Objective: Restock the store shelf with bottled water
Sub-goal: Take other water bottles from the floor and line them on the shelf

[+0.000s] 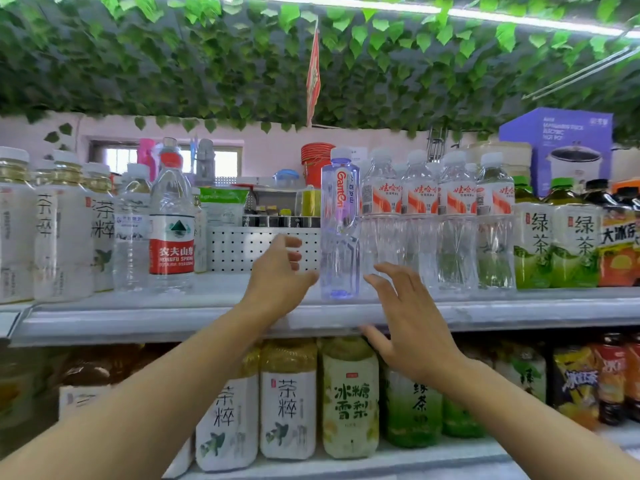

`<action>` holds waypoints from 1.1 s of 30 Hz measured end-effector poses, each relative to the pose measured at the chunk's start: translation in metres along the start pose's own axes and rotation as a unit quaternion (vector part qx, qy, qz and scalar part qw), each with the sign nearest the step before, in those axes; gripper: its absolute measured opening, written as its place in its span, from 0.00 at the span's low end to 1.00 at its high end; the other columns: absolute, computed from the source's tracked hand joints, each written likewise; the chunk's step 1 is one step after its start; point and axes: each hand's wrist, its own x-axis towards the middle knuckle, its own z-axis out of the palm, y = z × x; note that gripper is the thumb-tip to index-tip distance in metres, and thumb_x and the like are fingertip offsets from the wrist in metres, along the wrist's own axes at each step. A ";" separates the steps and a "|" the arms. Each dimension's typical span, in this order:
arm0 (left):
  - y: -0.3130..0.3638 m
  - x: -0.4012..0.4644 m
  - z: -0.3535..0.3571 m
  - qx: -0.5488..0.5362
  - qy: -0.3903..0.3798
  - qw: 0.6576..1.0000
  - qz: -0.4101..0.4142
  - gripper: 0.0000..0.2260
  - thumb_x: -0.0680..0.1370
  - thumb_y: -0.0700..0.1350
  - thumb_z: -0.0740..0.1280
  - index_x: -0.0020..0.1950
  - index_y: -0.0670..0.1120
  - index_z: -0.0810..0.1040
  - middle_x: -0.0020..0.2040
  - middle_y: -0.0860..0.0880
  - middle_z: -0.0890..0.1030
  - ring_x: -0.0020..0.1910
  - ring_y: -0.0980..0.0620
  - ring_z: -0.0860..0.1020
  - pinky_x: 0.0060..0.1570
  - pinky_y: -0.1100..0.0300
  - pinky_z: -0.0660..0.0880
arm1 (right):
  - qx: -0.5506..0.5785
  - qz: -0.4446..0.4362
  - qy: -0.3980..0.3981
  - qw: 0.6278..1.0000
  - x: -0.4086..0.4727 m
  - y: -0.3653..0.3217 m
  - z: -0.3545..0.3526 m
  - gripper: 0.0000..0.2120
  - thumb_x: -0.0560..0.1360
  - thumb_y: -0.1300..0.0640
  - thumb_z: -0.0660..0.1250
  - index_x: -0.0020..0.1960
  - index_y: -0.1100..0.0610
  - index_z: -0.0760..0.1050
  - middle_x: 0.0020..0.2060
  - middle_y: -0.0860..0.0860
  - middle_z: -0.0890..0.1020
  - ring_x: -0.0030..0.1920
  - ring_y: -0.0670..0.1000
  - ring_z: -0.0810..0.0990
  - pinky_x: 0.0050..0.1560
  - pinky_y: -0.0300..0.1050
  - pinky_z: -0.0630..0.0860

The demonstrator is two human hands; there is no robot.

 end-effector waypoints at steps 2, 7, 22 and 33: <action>-0.002 -0.026 -0.010 -0.003 0.024 0.999 0.039 0.17 0.74 0.41 0.71 0.60 0.49 0.71 0.52 0.52 0.78 0.49 0.56 0.77 0.45 0.64 0.75 | -0.004 0.005 -0.013 1.000 -0.017 -0.014 -0.005 0.30 0.70 0.49 0.72 0.65 0.55 0.63 0.65 0.55 0.68 0.65 0.55 0.63 0.66 0.53 0.66; -0.028 -0.101 -0.008 -0.007 -0.046 0.997 0.059 0.11 0.74 0.41 0.69 0.53 0.52 0.74 0.44 0.56 0.79 0.43 0.60 0.77 0.42 0.67 0.74 | -0.006 0.024 -0.058 0.998 -0.079 -0.052 -0.006 0.28 0.66 0.51 0.76 0.61 0.60 0.72 0.60 0.57 0.74 0.61 0.55 0.68 0.62 0.51 0.70; -0.183 -0.307 0.100 0.090 -0.411 0.883 -0.210 0.12 0.74 0.45 0.70 0.55 0.51 0.71 0.50 0.51 0.76 0.49 0.50 0.77 0.52 0.55 0.76 | 0.098 0.186 -0.495 0.843 -0.342 -0.084 0.036 0.27 0.78 0.48 0.63 0.73 0.56 0.59 0.74 0.53 0.53 0.71 0.56 0.61 0.66 0.50 0.65; -0.239 -0.475 0.207 0.114 -0.457 0.820 -0.325 0.13 0.64 0.50 0.65 0.47 0.49 0.73 0.46 0.44 0.79 0.47 0.43 0.78 0.49 0.52 0.75 | 0.168 0.261 -0.616 0.724 -0.545 -0.053 0.057 0.27 0.71 0.55 0.67 0.68 0.59 0.67 0.64 0.57 0.72 0.65 0.58 0.70 0.62 0.47 0.68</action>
